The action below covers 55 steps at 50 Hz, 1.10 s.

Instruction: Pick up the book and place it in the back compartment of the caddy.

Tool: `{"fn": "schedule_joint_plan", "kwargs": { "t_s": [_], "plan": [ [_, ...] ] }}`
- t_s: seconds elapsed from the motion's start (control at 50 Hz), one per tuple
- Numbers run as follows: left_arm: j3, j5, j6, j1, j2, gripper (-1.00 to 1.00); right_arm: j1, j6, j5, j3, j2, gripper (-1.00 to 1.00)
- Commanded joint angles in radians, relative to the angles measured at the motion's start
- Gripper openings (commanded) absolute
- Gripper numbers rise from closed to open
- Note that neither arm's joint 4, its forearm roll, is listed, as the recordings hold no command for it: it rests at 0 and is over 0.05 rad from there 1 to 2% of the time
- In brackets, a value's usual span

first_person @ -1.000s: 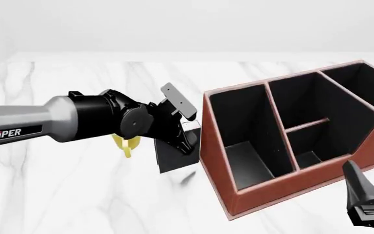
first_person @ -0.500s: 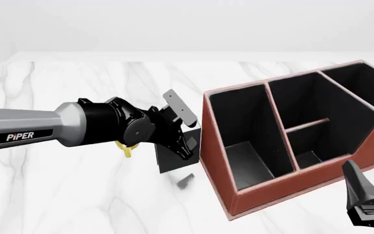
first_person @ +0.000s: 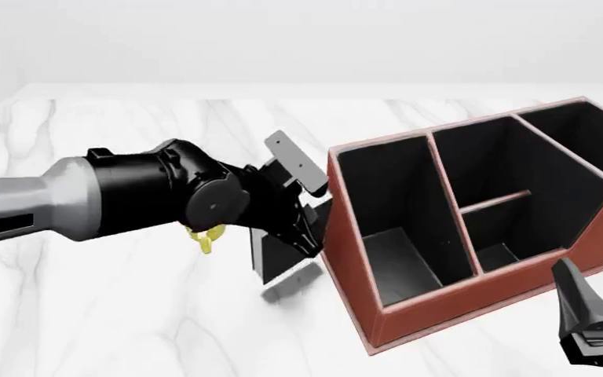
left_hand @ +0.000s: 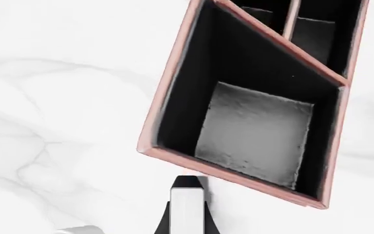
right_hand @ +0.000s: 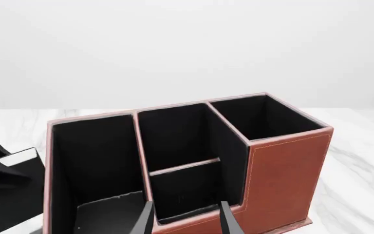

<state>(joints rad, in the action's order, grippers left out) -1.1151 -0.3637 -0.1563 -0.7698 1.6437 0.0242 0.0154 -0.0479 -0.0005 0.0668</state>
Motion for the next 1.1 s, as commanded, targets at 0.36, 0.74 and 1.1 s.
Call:
{"fn": "schedule_joint_plan", "kwargs": {
  "t_s": [0.36, 0.74, 1.1],
  "plan": [
    [-0.47, -0.499, -0.139, -0.014, -0.17, -1.0, 0.0, -0.004, 0.02, 0.0, -0.023, 1.0],
    [-0.976, -0.715, -0.248, -0.113, -0.025, -1.0, 0.001, -0.006, 0.029, 0.0, -0.036, 1.0],
    [-1.065, -0.56, -0.208, -0.266, 0.096, -1.0, 0.002, -0.007, 0.025, 0.0, -0.031, 1.0]
  ]
}}
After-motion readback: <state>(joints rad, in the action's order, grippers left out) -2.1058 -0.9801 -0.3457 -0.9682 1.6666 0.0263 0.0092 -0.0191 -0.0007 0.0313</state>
